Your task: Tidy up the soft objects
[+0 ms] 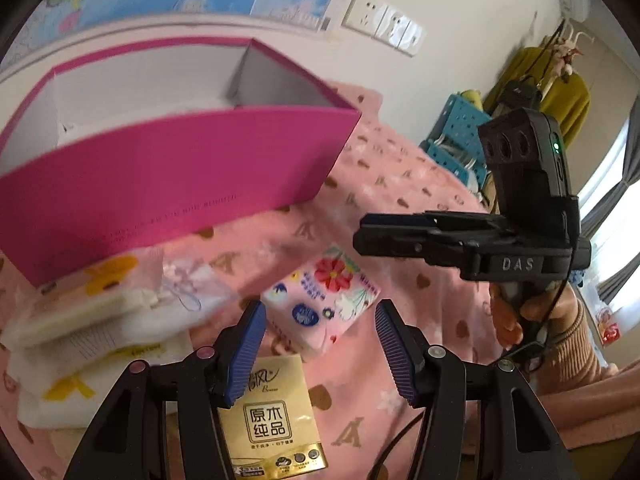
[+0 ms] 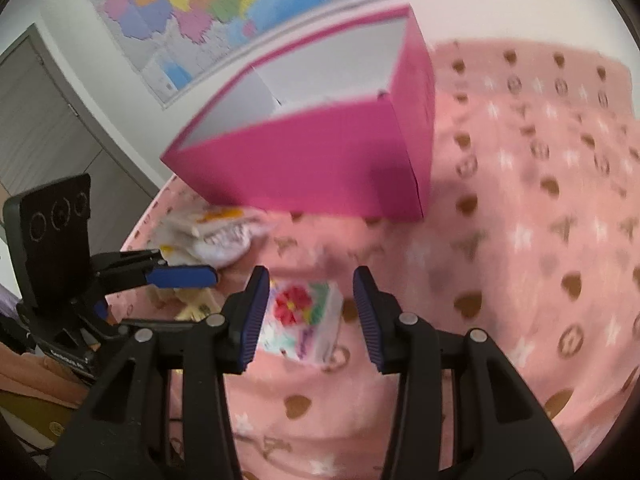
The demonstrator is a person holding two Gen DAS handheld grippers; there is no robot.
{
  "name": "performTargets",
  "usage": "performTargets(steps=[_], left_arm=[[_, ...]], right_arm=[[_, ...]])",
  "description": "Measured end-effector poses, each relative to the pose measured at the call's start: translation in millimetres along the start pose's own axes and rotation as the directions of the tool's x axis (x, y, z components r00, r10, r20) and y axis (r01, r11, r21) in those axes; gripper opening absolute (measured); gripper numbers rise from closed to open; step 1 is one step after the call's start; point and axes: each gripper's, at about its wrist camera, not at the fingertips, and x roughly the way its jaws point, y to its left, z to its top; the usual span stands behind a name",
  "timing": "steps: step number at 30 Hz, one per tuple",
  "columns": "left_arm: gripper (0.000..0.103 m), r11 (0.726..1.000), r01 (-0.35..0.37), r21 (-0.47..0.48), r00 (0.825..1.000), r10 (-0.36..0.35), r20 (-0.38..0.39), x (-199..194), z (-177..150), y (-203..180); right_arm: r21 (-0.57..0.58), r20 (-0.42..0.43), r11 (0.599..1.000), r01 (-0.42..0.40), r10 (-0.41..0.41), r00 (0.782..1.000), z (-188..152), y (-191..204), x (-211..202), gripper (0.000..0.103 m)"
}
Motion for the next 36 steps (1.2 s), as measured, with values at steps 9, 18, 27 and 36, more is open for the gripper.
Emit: performTargets(steps=[9,18,27,36], left_arm=[[0.058,1.000,-0.001,-0.006,0.999,0.000,-0.040,14.5,-1.4,-7.6],[0.057,1.000,-0.009,-0.008,0.999,0.008,-0.049,22.3,-2.9,-9.6],[0.057,1.000,0.003,-0.015,0.999,-0.003,-0.045,24.0,-1.9,-10.5],[0.051,1.000,0.006,-0.016,1.000,-0.006,-0.026,23.4,-1.4,-11.2]], right_arm=[[0.031,-0.023,0.999,-0.019,0.020,1.000,-12.8,-7.7,7.1,0.046],[0.041,-0.039,0.999,-0.037,0.038,0.999,-19.9,-7.1,11.9,0.046],[0.025,-0.052,0.999,-0.045,0.046,0.998,-21.9,0.1,16.4,0.041],[0.034,-0.044,0.998,-0.046,0.048,0.998,-22.2,-0.5,14.1,0.037]])
